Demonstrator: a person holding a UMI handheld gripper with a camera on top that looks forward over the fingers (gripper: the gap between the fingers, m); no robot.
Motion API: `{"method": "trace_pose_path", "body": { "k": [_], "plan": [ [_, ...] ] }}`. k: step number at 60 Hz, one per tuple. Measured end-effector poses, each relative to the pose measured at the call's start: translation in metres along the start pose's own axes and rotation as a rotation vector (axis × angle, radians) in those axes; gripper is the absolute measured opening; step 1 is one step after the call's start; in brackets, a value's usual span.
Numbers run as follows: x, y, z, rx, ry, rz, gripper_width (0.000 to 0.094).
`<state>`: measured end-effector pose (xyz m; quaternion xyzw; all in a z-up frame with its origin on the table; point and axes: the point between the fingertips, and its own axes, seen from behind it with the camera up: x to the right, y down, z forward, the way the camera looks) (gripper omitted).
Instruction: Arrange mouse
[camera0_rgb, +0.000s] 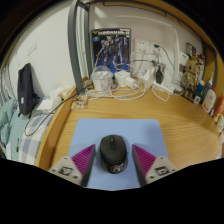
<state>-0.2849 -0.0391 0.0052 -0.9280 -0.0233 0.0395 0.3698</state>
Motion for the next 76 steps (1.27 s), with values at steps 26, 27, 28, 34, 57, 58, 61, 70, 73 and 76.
{"method": "trace_pose_path", "body": {
  "k": [26, 27, 28, 34, 57, 58, 61, 70, 73, 76],
  "plan": [
    [0.039, -0.107, -0.181, 0.144, -0.023, 0.039, 0.0862],
    [0.044, -0.110, -0.190, 0.148, -0.022, 0.041, 0.0863],
    [0.049, -0.112, -0.198, 0.151, -0.019, 0.043, 0.0865],
    [0.077, -0.120, -0.238, 0.167, -0.024, 0.043, 0.0849],
    [0.210, -0.115, -0.308, 0.221, 0.021, 0.010, 0.0848],
    [0.216, -0.114, -0.309, 0.221, 0.021, 0.008, 0.0845],
    [0.229, -0.110, -0.313, 0.220, 0.022, 0.008, 0.0845],
    [0.259, -0.104, -0.324, 0.228, 0.017, 0.018, 0.0849],
    [0.267, -0.104, -0.327, 0.238, 0.020, 0.011, 0.0849],
    [0.275, -0.105, -0.329, 0.244, 0.022, 0.008, 0.0849]
  ]
}}
